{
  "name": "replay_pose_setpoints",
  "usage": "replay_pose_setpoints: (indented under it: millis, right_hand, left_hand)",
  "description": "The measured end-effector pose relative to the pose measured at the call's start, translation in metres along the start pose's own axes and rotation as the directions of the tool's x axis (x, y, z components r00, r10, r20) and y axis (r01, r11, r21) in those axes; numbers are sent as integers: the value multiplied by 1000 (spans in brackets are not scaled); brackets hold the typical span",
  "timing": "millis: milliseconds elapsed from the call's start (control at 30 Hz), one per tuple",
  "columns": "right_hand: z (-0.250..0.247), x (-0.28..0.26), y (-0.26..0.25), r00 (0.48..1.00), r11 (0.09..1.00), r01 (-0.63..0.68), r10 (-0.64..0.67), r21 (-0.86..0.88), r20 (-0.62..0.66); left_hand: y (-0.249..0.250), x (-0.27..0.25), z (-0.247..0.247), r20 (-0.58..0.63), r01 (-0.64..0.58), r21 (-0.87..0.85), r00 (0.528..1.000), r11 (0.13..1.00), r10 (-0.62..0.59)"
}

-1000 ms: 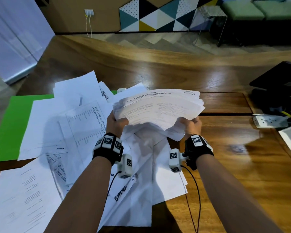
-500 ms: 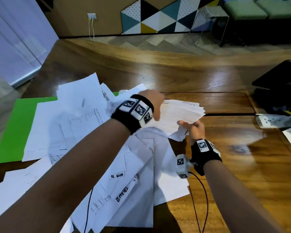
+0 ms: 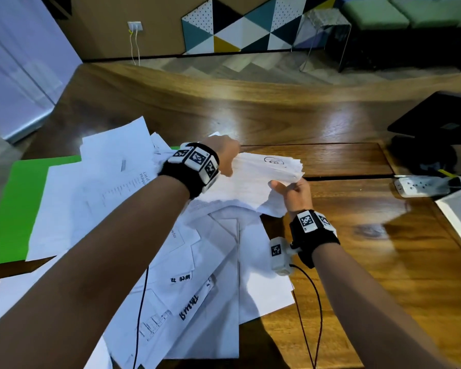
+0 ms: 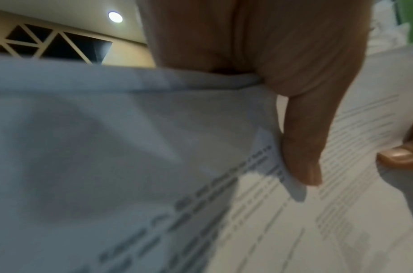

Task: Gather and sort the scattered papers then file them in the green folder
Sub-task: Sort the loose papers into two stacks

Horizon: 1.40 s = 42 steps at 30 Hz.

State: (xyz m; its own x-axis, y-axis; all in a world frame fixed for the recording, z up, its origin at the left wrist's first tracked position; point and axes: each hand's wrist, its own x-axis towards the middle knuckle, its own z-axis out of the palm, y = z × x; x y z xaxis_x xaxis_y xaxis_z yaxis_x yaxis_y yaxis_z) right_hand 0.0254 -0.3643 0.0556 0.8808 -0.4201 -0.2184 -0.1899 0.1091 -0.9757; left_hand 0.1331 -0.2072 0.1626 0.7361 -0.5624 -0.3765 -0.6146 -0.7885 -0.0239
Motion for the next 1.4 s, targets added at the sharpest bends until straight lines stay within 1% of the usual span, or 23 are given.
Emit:
replay_pose_setpoints:
  millis: [100, 167, 233, 267, 300, 333, 400, 433, 500, 600, 667, 733, 800, 900, 967, 1000, 1067, 1133, 1200, 1233, 1300, 1333, 1400]
  right_hand:
    - [11, 7, -23, 998, 997, 52, -50, -59, 33]
    - [22, 17, -40, 991, 982, 127, -119, -136, 68]
    - [31, 30, -52, 964, 928, 267, -252, -260, 89]
    - [34, 37, -54, 946, 873, 319, -313, -370, 79]
    - [34, 43, -54, 940, 815, 321, -336, -483, 59]
    - [35, 46, -53, 951, 777, 270, -309, -568, 28]
    - [32, 49, -39, 984, 763, 113, -174, -637, -33]
    - [31, 50, -28, 995, 754, 61, -101, -654, -23]
    - [29, 55, -5, 998, 730, -19, 54, -683, 30]
    - [30, 58, 19, 963, 637, -136, 264, -759, 49]
    - [33, 62, 31, 948, 555, -156, 316, -817, 34]
    - [36, 67, 41, 947, 485, -152, 322, -861, 14]
    - [43, 73, 46, 944, 430, -148, 330, -891, 2]
    - [54, 85, 46, 930, 358, -130, 367, -924, 11]
    - [62, 92, 43, 921, 361, -174, 388, -916, -22]
    - [66, 95, 43, 922, 387, -199, 386, -900, -38]
    - [72, 96, 41, 924, 478, -233, 379, -847, -40]
    - [76, 94, 41, 914, 541, -255, 405, -802, -18]
    - [74, 86, 41, 898, 524, -260, 440, -811, -3]
    - [70, 82, 40, 893, 490, -273, 449, -828, -28]
    - [56, 73, 40, 899, 465, -310, 427, -829, -97]
    - [45, 68, 40, 907, 474, -326, 400, -818, -130]
    - [21, 63, 41, 898, 462, -375, 397, -804, -190]
  left_hand:
    - [-19, -10, -7, -42, 18, -120, 999, 993, -24]
    - [-35, -17, -16, -101, 64, -198, 991, 978, -85]
    - [-54, -27, -19, -136, 133, -336, 973, 932, -188]
    - [-68, -32, -15, -150, 172, -432, 954, 885, -259]
    - [-83, -37, -9, -171, 206, -534, 924, 820, -343]
    - [-99, -44, -1, -185, 231, -638, 880, 734, -438]
    - [-126, -57, 19, -130, 257, -817, 790, 516, -600]
    - [-137, -66, 32, -68, 260, -878, 763, 402, -642]
    - [-147, -83, 60, 32, 258, -939, 726, 228, -687]
    - [-154, -101, 103, 187, 254, -967, 643, -24, -743]
    - [-153, -108, 131, 289, 289, -947, 583, -139, -759]
    - [-149, -114, 158, 366, 296, -927, 569, -231, -737]
    - [-141, -121, 178, 407, 313, -910, 557, -270, -724]
    - [-142, -121, 208, 446, 328, -892, 519, -313, -729]
    - [-147, -118, 235, 467, 327, -881, 489, -342, -736]
    - [-150, -116, 246, 475, 335, -877, 486, -345, -734]
    - [-145, -117, 241, 485, 353, -870, 496, -343, -720]
    - [-141, -118, 236, 503, 349, -861, 490, -369, -712]
    - [-137, -120, 239, 510, 318, -860, 488, -400, -708]
    - [-134, -122, 239, 508, 297, -861, 487, -412, -710]
    - [-132, -127, 241, 496, 251, -867, 512, -430, -701]
    - [-131, -130, 240, 487, 209, -868, 533, -450, -692]
    - [-131, -135, 239, 465, 160, -872, 563, -463, -683]
